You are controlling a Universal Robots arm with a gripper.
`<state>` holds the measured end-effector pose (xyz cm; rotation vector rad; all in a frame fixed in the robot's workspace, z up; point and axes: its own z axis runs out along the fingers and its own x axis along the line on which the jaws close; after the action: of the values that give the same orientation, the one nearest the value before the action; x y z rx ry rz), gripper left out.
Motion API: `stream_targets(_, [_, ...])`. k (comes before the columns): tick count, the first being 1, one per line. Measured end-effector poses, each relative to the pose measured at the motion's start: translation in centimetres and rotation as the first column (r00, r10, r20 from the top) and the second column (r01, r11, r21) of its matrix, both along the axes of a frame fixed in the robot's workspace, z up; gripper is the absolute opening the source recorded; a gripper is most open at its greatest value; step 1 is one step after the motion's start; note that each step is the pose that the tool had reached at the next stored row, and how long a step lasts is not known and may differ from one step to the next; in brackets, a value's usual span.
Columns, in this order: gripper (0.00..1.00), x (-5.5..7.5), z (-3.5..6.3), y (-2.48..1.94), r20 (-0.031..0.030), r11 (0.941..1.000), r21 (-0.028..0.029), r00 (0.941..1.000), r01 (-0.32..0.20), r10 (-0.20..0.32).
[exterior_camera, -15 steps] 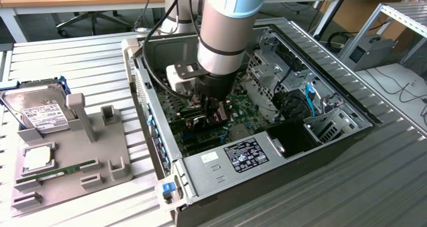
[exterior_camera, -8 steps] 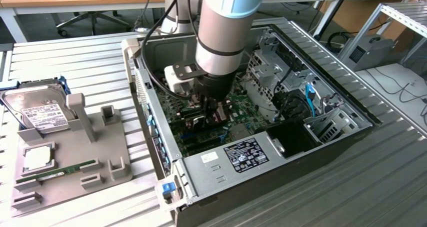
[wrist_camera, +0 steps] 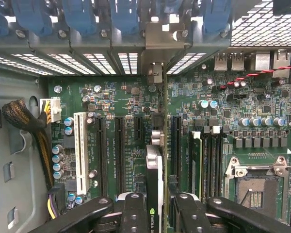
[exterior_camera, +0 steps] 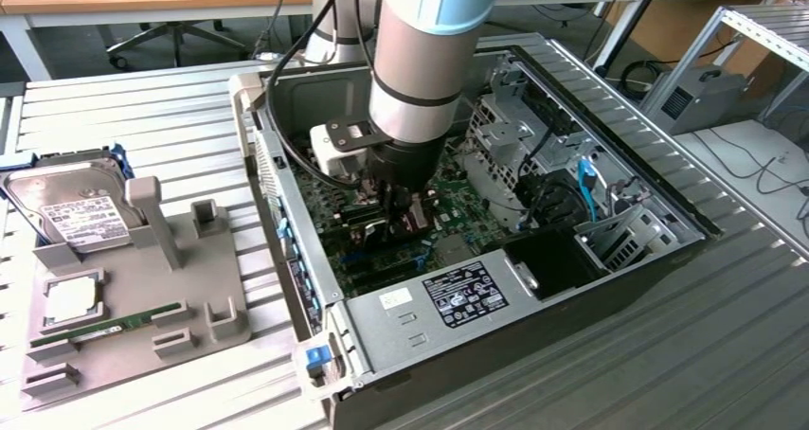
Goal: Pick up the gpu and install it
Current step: 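Insert the gpu into the slot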
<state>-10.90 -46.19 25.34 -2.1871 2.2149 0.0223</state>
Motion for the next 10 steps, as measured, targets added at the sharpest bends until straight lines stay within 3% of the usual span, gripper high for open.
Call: stream_targets(10, [0.27, 0.0, -0.02, 0.0, 0.0037, 1.0, -0.0001, 1.0, 0.0, 0.0])
